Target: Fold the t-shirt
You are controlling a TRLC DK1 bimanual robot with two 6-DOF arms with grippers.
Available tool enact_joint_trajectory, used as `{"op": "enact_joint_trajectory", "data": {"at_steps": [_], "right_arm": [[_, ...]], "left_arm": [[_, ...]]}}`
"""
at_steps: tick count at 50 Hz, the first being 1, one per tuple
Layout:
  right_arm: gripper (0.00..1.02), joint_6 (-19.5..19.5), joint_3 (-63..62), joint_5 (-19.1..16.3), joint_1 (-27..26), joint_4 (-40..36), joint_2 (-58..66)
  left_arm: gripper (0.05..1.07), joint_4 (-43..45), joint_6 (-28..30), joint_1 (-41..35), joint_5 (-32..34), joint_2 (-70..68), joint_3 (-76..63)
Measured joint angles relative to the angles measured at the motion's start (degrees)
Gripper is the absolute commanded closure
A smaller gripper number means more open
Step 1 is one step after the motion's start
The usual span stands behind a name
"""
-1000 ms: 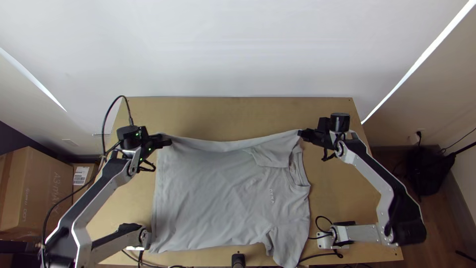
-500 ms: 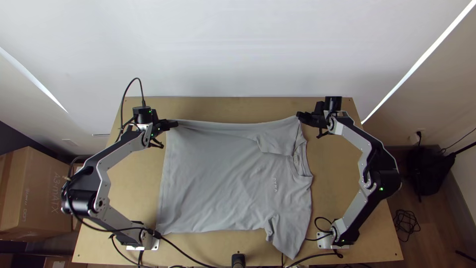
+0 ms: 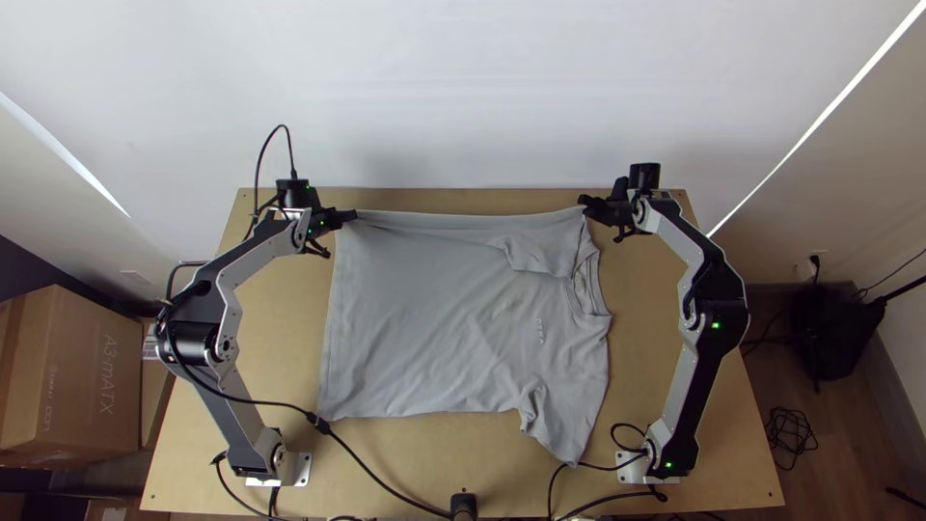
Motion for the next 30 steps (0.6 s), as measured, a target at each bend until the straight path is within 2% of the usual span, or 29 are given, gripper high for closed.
{"op": "enact_joint_trajectory", "data": {"at_steps": [12, 30], "right_arm": [[1.00, 0.63, 7.04, 0.04, 0.02, -9.97, 1.29], [1.00, 0.79, 11.15, 0.39, 0.11, -25.22, 1.92]], "left_arm": [[1.05, -12.57, -0.61, -0.11, 0.17, 0.33, 5.90], [1.05, -15.63, -0.76, -0.04, 1.03, -2.49, 2.38]]}}
